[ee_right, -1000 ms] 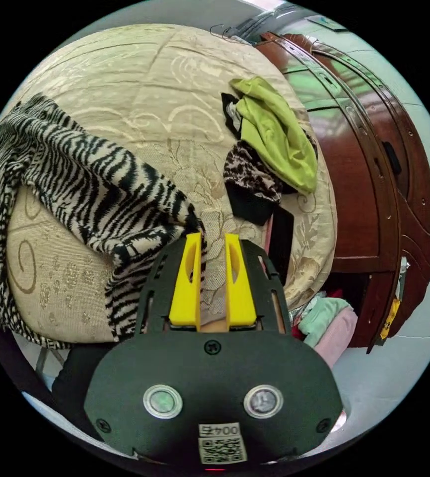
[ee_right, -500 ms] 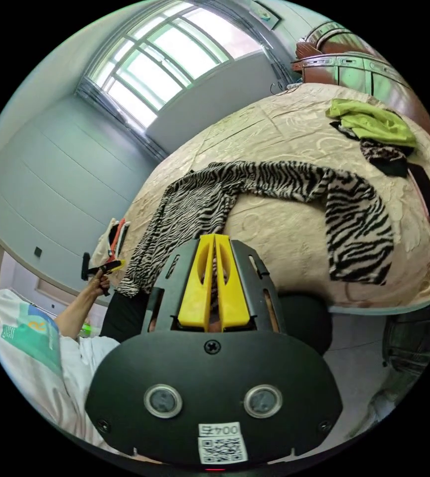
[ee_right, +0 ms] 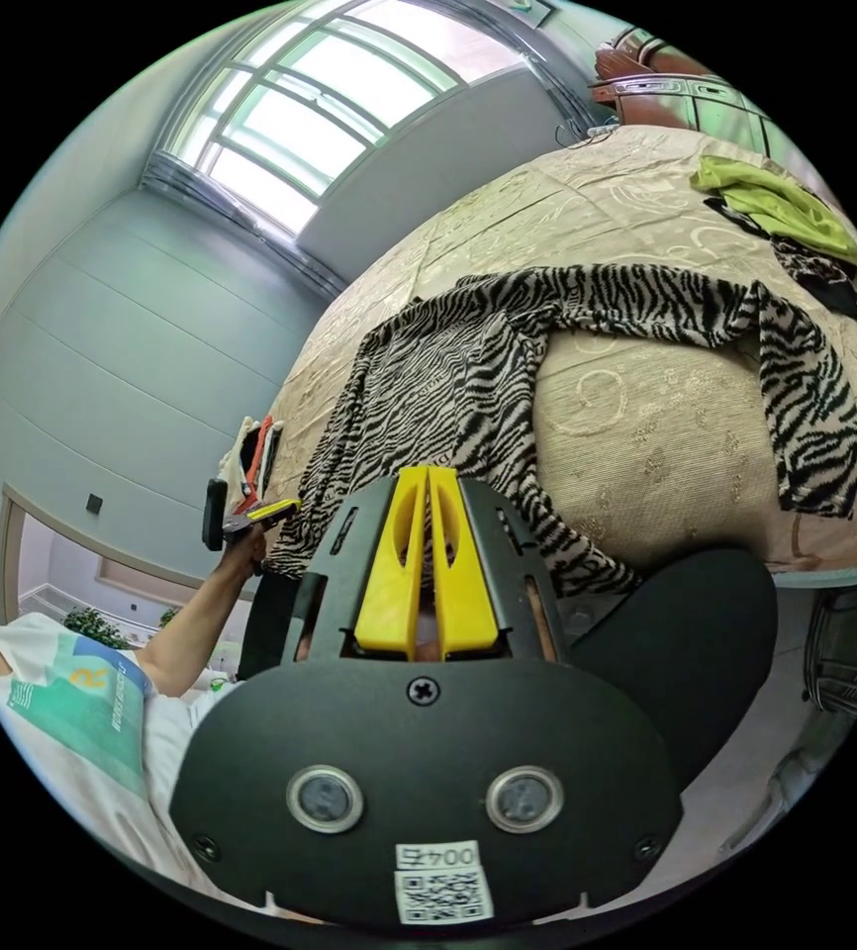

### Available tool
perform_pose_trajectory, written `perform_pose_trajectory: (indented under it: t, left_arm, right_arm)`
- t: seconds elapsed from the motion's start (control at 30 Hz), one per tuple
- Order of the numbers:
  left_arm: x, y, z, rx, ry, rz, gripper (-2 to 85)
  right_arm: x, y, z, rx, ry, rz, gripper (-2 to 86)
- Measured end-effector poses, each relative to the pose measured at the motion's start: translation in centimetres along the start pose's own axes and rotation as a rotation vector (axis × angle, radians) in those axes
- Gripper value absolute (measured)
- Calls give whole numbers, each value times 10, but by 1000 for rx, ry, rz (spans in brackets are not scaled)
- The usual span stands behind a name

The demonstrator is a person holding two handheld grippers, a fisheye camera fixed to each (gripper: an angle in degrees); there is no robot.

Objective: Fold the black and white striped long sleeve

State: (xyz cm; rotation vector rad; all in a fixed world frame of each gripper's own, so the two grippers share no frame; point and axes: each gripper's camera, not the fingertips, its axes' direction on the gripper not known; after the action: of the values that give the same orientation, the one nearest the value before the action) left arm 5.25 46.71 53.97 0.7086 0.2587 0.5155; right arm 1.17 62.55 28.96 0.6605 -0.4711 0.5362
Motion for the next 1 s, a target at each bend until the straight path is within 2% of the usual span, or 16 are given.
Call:
perform_pose_trajectory:
  t: [0.1,0.3,0.37,0.5,0.6,0.67,0.77,0.8,0.9,1.0]
  left_arm:
    - [-18,-4,-31,83,33,15,15]
    - [-126,-45,-105,195,-213,-48,12]
    - [-158,-75,-107,153,-313,-29,13]
    - [-191,-122,-85,69,-397,-30,18]
    - [-203,-156,-41,-33,-443,-40,31]
    - [-207,-171,10,-175,-467,-45,52]
    - [-215,-167,57,-295,-498,-82,75]
    - [-218,-164,61,-298,-485,-102,80]
    - [-246,-140,57,-219,-290,-295,95]
    - [-259,-95,15,82,76,-421,98]
  right_arm:
    - [1,2,-5,14,-16,4,-7]
    - [0,-4,2,-8,-52,-8,-7]
    - [-3,-8,11,-25,-62,-9,-7]
    - [-12,-16,34,-82,-62,-6,-7]
    - [-20,-24,48,-126,-47,-6,-7]
    - [-25,-30,54,-143,-32,-8,-7]
    - [-32,-39,58,-166,-5,-15,-7]
    - [-34,-42,59,-172,6,-17,-7]
    - [-37,-50,60,-173,18,-15,-7]
    - [-39,-55,55,-159,18,-15,-6]
